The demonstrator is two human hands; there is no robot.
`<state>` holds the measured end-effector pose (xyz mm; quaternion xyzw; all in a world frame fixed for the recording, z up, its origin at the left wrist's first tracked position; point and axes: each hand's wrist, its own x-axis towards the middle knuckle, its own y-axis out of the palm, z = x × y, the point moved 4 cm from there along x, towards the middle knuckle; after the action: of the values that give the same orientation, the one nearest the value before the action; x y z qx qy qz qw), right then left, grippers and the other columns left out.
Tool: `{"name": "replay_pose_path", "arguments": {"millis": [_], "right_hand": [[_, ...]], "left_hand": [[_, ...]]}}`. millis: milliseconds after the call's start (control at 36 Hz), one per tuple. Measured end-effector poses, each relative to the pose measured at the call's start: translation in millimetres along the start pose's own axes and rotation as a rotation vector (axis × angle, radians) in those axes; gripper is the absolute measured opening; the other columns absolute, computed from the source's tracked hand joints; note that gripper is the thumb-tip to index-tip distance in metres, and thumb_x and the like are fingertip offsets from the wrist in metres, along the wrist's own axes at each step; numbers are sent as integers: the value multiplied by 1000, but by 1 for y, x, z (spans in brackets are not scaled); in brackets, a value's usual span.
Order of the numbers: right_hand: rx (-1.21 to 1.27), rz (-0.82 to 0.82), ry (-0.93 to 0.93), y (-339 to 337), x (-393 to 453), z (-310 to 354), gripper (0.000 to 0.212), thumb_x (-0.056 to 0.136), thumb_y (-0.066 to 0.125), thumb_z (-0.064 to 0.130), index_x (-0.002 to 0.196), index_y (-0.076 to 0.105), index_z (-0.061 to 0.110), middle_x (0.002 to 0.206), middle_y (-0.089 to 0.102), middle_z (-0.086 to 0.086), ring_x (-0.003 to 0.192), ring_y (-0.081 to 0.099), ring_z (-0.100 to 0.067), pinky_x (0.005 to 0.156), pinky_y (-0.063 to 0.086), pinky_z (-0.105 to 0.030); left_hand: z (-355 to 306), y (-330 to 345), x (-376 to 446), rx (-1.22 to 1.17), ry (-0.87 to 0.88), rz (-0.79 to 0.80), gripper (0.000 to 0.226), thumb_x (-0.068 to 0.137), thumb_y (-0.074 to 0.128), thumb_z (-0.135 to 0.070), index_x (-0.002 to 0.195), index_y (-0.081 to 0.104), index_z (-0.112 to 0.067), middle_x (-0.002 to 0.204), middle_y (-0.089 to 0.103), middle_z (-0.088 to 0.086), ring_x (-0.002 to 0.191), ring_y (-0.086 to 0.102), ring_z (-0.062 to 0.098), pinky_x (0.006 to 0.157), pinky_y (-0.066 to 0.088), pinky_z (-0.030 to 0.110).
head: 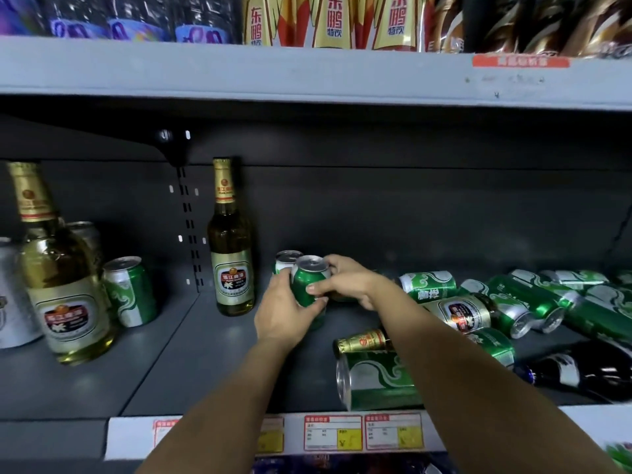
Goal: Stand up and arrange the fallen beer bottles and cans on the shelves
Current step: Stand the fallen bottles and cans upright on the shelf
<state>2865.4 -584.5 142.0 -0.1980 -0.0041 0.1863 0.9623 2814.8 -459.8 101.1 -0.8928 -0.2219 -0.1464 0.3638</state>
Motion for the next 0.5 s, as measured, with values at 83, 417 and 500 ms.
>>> {"name": "replay_pose_path", "arguments": {"millis": [83,417,500], "right_hand": [[-34,120,19,4,6,-3,52,80,68,-9,125,52,12,123,63,-12,108,61,-21,87,53,-31],[-1160,-176,119,-25,23,-27,70,91,52,14,152,18,17,152,31,-7,138,28,-30,109,28,-43],[-1402,-243,65,-19,27,-30,74,91,54,23,153,14,18,149,33,-8,135,29,-30,108,26,-41]], "left_hand": [[9,-10,-6,85,-11,-16,68,73,75,-49,129,46,-23,123,54,-4,112,57,21,80,46,32],[42,-29,-7,62,-144,-146,54,71,72,-50,112,44,-28,104,57,-10,100,58,18,71,37,29],[51,-35,-5,46,-189,-155,57,72,73,-46,117,44,-28,106,56,-11,103,58,20,74,40,30]]}}
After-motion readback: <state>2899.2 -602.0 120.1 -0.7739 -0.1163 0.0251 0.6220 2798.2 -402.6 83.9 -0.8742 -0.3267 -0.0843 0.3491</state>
